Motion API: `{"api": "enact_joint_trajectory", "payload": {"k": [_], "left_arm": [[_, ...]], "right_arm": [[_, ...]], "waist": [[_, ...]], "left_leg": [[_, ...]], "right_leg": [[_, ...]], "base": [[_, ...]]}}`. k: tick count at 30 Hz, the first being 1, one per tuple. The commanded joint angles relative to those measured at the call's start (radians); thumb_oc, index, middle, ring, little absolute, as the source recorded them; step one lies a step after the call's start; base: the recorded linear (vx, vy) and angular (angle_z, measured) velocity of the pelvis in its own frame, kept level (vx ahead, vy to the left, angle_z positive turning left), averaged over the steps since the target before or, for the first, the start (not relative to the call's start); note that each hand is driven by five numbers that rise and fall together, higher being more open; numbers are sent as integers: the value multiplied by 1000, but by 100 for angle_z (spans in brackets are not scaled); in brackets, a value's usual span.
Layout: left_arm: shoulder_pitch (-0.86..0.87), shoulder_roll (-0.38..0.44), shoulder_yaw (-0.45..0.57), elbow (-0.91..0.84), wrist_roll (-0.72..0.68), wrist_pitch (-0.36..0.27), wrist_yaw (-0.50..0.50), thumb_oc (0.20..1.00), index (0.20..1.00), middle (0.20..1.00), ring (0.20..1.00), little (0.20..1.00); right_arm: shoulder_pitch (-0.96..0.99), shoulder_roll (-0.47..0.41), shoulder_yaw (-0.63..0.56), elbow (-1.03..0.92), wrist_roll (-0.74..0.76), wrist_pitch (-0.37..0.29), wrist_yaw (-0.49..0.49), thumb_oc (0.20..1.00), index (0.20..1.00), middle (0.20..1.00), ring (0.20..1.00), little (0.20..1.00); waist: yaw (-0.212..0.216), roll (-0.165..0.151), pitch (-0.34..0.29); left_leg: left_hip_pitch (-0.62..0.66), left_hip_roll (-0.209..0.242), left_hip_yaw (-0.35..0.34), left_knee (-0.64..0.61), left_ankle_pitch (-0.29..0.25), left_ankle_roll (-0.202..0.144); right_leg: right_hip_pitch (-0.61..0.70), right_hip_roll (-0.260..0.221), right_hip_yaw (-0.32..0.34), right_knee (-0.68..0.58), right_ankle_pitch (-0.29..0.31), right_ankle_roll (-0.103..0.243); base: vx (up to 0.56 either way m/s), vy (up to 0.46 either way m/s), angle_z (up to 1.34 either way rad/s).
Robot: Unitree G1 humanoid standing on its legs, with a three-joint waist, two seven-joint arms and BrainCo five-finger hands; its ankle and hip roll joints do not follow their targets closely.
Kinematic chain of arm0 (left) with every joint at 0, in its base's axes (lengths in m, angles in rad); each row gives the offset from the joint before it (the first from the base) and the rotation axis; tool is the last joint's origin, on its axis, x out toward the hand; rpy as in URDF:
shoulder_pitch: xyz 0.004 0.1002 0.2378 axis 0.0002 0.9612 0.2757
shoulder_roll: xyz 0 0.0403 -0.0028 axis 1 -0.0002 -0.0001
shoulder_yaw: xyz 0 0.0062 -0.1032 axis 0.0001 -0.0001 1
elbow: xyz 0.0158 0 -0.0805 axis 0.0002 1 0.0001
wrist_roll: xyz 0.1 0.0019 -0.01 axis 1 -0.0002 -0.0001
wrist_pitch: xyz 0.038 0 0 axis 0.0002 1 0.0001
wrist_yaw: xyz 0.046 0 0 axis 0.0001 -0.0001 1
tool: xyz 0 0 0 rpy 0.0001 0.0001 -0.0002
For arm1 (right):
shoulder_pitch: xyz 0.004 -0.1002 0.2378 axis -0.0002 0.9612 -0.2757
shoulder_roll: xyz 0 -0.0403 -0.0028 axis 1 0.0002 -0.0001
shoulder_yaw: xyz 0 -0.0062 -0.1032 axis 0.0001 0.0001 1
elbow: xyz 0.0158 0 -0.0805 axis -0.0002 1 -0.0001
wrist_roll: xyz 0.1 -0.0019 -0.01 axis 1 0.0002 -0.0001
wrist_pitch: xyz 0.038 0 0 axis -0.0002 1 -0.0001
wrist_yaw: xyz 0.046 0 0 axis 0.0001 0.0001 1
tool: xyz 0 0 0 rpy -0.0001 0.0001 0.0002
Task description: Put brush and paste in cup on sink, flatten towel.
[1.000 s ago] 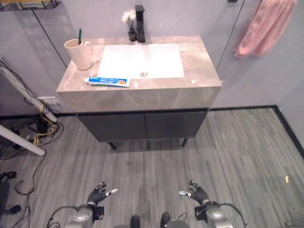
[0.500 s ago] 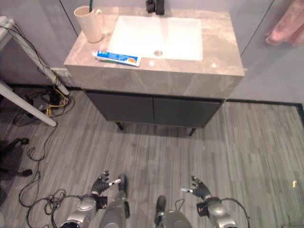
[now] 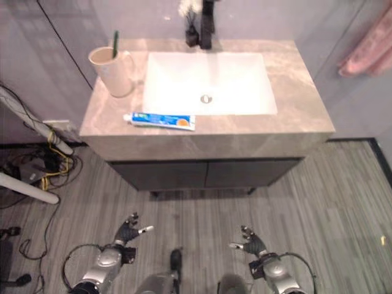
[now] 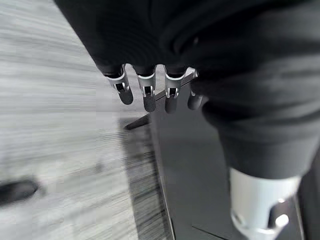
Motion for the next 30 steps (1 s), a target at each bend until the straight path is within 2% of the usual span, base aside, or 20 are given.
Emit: {"api": "enact_joint_trajectory", "payload": {"k": [1, 2, 3, 4, 5, 7, 8, 9, 11, 14, 18, 19, 20, 22, 23, 25, 26, 27, 28, 30], "left_arm": [[24, 13, 19, -10, 39, -22, -8, 1000, 1000, 1000, 1000, 1000], [24, 12, 19, -10, 39, -23, -8, 1000, 1000, 1000, 1000, 1000], [26, 9, 17, 0, 34, -26, -15, 1000, 1000, 1000, 1000, 1000], [26, 9, 17, 0, 34, -27, -15, 1000, 1000, 1000, 1000, 1000], [25, 1, 15, 12, 32, -28, -20, 1000, 1000, 1000, 1000, 1000], [20, -8, 11, 18, 31, -29, -17, 1000, 1000, 1000, 1000, 1000], [20, -9, 11, 18, 31, -29, -17, 1000, 1000, 1000, 1000, 1000], [12, -13, 12, 16, 26, -31, -15, 1000, 1000, 1000, 1000, 1000], [14, -14, 12, 9, 21, -32, -16, 1000, 1000, 1000, 1000, 1000], [6, -19, 2, 16, 29, -30, -16, 1000, 1000, 1000, 1000, 1000], [13, -24, 13, 15, 14, -29, -17, 1000, 1000, 1000, 1000, 1000], [3, -31, 5, 22, 17, -27, -18, 1000, 1000, 1000, 1000, 1000], [2, -31, 5, 22, 17, -27, -18, 1000, 1000, 1000, 1000, 1000], [-23, -34, -6, 23, 13, -31, -10, 1000, 1000, 1000, 1000, 1000], [-23, -35, -6, 23, 13, -31, -9, 1000, 1000, 1000, 1000, 1000], [-29, -37, -4, 22, 1, -33, -9, 1000, 1000, 1000, 1000, 1000], [-28, -37, -6, 32, 1, -34, -10, 1000, 1000, 1000, 1000, 1000], [-26, -39, -8, 38, 0, -35, -8, 1000, 1000, 1000, 1000, 1000], [-23, -41, -20, 42, 9, -34, -5, 1000, 1000, 1000, 1000, 1000], [-23, -39, -24, 44, 15, -34, -5, 1000, 1000, 1000, 1000, 1000]], "right_arm": [[1, -12, 14, -80, 8, -27, 17, 1000, 1000, 1000, 1000, 1000], [2, -13, 15, -81, 8, -26, 17, 1000, 1000, 1000, 1000, 1000], [6, -17, 21, -90, 11, -30, 23, 1000, 1000, 1000, 1000, 1000], [7, -17, 21, -90, 11, -30, 24, 1000, 1000, 1000, 1000, 1000], [11, -21, 15, -91, 20, -29, 23, 1000, 1000, 1000, 1000, 1000], [17, -21, 8, -86, 27, -27, 20, 1000, 1000, 1000, 1000, 1000], [17, -21, 8, -86, 27, -27, 20, 1000, 1000, 1000, 1000, 1000], [16, -21, 2, -84, 30, -27, 18, 1000, 1000, 1000, 1000, 1000], [19, -24, -3, -95, 25, -22, 17, 1000, 1000, 1000, 1000, 1000], [23, -29, -4, -68, 17, -22, 14, 1000, 1000, 1000, 1000, 1000], [33, -66, -11, -99, 1, -24, 22, 1000, 1000, 1000, 1000, 1000], [30, -85, -17, -89, -8, -29, 17, 1000, 1000, 1000, 1000, 1000], [30, -85, -17, -88, -8, -29, 17, 1000, 1000, 1000, 1000, 1000], [18, -112, -33, -96, -14, -33, -2, 1000, 1000, 1000, 1000, 1000], [18, -113, -33, -97, -14, -33, -2, 1000, 1000, 1000, 1000, 1000], [23, -120, -43, -99, -6, -34, -3, 1000, 1000, 1000, 1000, 1000], [23, -121, -41, -76, -8, -33, -11, 1000, 1000, 1000, 1000, 1000], [24, -119, -41, -72, -9, -35, -15, 1000, 1000, 1000, 1000, 1000], [22, -116, -37, -59, -12, -37, -23, 1000, 1000, 1000, 1000, 1000], [22, -112, -35, -48, -12, -38, -25, 1000, 1000, 1000, 1000, 1000]], "waist": [[-12, 5, -18], [-16, 5, -15], [-27, 7, -17], [-27, 7, -16], [-35, -2, -22], [-47, -10, -18], [-47, -10, -17], [-51, -15, -15], [-61, -22, -7], [-62, -41, -21], [-63, -43, -44], [-63, -47, -40], [-66, -46, -40], [-65, -57, -22], [-66, -56, -23], [-66, -55, -21], [-63, -48, -31], [-59, -41, -34], [-50, -21, -38], [-48, -12, -40]], "left_leg": [[-36, 3, 29, -43, 51, -37], [-30, 2, 25, -46, 51, -38], [1, 5, 18, -67, 47, -45], [4, 5, 19, -69, 46, -45], [30, 2, 18, -79, 31, -54], [68, -3, 9, -85, 9, -63], [69, -3, 9, -86, 9, -63], [90, -1, 9, -88, -7, -70], [122, 2, -1, -83, -27, -76], [145, 16, -29, -62, -57, -91], [143, 40, -44, -5, -85, -114], [103, 53, -48, 94, -69, -144], [99, 54, -51, 100, -72, -144], [20, 65, -37, 255, -32, -170], [17, 66, -38, 259, -33, -170], [3, 88, -10, 240, -11, -170], [0, 135, 27, 98, -2, -170], [-7, 151, 21, 37, 28, -174], [-46, 178, -14, -51, 108, -188], [-50, 182, -24, -97, 137, -195]], "right_leg": [[18, 5, -74, -225, 166, 12], [25, 3, -78, -226, 163, 12], [-7, 47, -62, -317, 99, 11], [-5, 48, -62, -317, 98, 11], [-25, 52, -40, -461, 101, 14], [-33, 46, -25, -583, 150, 25], [-32, 46, -25, -584, 150, 25], [-64, 24, -38, -639, 204, 35], [-81, 8, -48, -648, 235, 44], [-27, 39, -19, -646, 209, 26], [12, 57, -44, -645, 179, 3], [41, 66, -64, -651, 157, -15], [41, 67, -66, -651, 157, -16], [70, 58, -98, -649, 141, -39], [69, 58, -99, -649, 141, -39], [84, 59, -110, -654, 126, -43], [101, 52, -123, -673, 110, -31], [108, 52, -120, -677, 104, -28], [126, 54, -111, -681, 91, -22], [141, 53, -104, -686, 82, -20]], "base": [[223, 197, -22], [239, 48, -23], [158, 5, -37], [325, -23, -31], [279, -67, -28], [287, -77, -11], [227, -86, 1], [277, -134, -3], [263, -141, 6], [242, -201, 37], [209, -193, 21], [203, -253, 15], [156, -251, 22], [100, -169, 57], [139, -137, 67], [136, -37, 31], [163, 61, 28], [310, 152, 33], [290, 178, 35], [239, 176, 11]]}}
